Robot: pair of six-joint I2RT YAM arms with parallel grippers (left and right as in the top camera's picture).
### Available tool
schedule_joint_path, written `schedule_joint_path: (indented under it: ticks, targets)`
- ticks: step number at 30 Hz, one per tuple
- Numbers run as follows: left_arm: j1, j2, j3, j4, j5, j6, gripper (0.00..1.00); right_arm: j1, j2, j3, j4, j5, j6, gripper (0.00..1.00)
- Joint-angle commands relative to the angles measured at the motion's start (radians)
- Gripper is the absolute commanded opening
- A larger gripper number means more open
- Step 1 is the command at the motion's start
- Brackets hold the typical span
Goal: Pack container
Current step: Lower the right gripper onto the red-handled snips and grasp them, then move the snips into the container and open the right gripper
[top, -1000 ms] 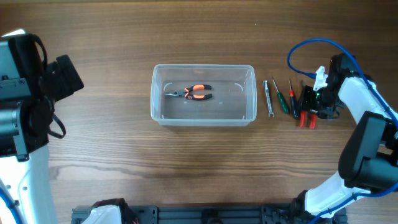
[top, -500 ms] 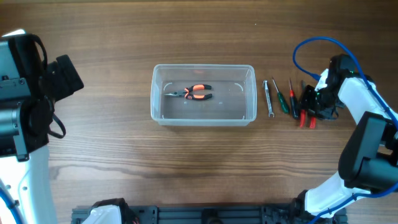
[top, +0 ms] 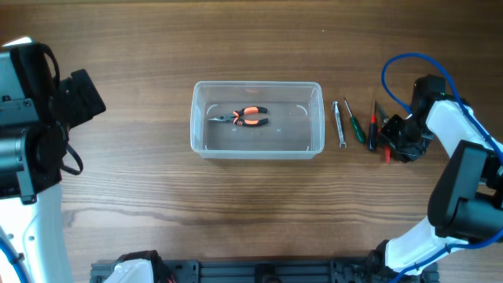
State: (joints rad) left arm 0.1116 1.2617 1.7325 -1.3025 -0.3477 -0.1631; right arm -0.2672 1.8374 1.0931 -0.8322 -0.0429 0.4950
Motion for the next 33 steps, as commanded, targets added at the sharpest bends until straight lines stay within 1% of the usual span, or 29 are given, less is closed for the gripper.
schedule_joint_path:
  ticks: [1, 3, 5, 6, 7, 10, 11, 13, 15, 18, 19, 23, 27, 28, 29, 30, 31, 33]
  targets:
    - [0.005, -0.01, -0.002, 0.0, -0.016, -0.002, 1.0, 0.002, 0.021, -0.006, 0.014, 0.036, 0.015, 0.47]
    - [0.005, -0.01, -0.002, 0.0, -0.016, -0.002, 1.0, 0.002, 0.021, -0.006, 0.029, 0.034, -0.106, 0.41]
    - [0.005, -0.01, -0.002, 0.0, -0.016, -0.002, 1.0, 0.002, 0.021, -0.006, 0.034, 0.035, -0.285, 0.31]
    - [0.005, -0.01, -0.002, 0.0, -0.016, -0.002, 1.0, 0.002, 0.021, -0.006, 0.031, 0.036, -0.39, 0.29]
    - [0.005, -0.01, -0.002, 0.0, -0.016, -0.002, 1.0, 0.002, 0.021, -0.006, 0.025, 0.036, -0.448, 0.26]
    - [0.005, -0.01, -0.002, 0.0, -0.016, -0.002, 1.0, 0.002, 0.021, -0.006, 0.024, 0.036, -0.441, 0.14]
    - [0.005, -0.01, -0.002, 0.0, -0.016, -0.002, 1.0, 0.002, 0.021, -0.006, 0.023, 0.036, -0.443, 0.04]
    - [0.005, -0.01, -0.002, 0.0, -0.016, -0.002, 1.0, 0.002, 0.021, -0.006, 0.027, 0.036, -0.443, 0.05]
    - [0.005, -0.01, -0.002, 0.0, -0.016, -0.002, 1.0, 0.002, 0.021, -0.006, 0.028, 0.035, -0.442, 0.14]
    - [0.005, -0.01, -0.002, 0.0, -0.016, -0.002, 1.0, 0.002, 0.021, -0.006, 0.032, 0.032, -0.436, 0.17]
    - [0.005, -0.01, -0.002, 0.0, -0.016, -0.002, 1.0, 0.002, 0.021, -0.006, 0.032, 0.018, -0.428, 0.22]
    - [0.005, -0.01, -0.002, 0.0, -0.016, -0.002, 1.0, 0.002, 0.024, -0.008, 0.056, 0.009, -0.295, 0.37]
    - [0.005, -0.01, -0.002, 0.0, -0.016, -0.002, 1.0, 0.002, 0.026, -0.026, 0.093, 0.01, -0.23, 0.38]
    - [0.005, -0.01, -0.002, 0.0, -0.016, -0.002, 1.0, 0.002, 0.026, -0.04, 0.108, 0.009, -0.23, 0.44]
    - [0.005, -0.01, -0.002, 0.0, -0.016, -0.002, 1.0, 0.002, 0.026, -0.053, 0.121, 0.01, -0.232, 0.53]
    - [0.005, -0.01, -0.002, 0.0, -0.016, -0.002, 1.0, 0.002, 0.026, -0.067, 0.133, 0.018, -0.234, 0.59]
    - [0.005, -0.01, -0.002, 0.0, -0.016, -0.002, 1.0, 0.002, 0.026, -0.077, 0.138, 0.03, -0.241, 0.58]
    - [0.005, -0.01, -0.002, 0.0, -0.016, -0.002, 1.0, 0.002, 0.026, -0.1, 0.159, 0.048, -0.294, 0.4]
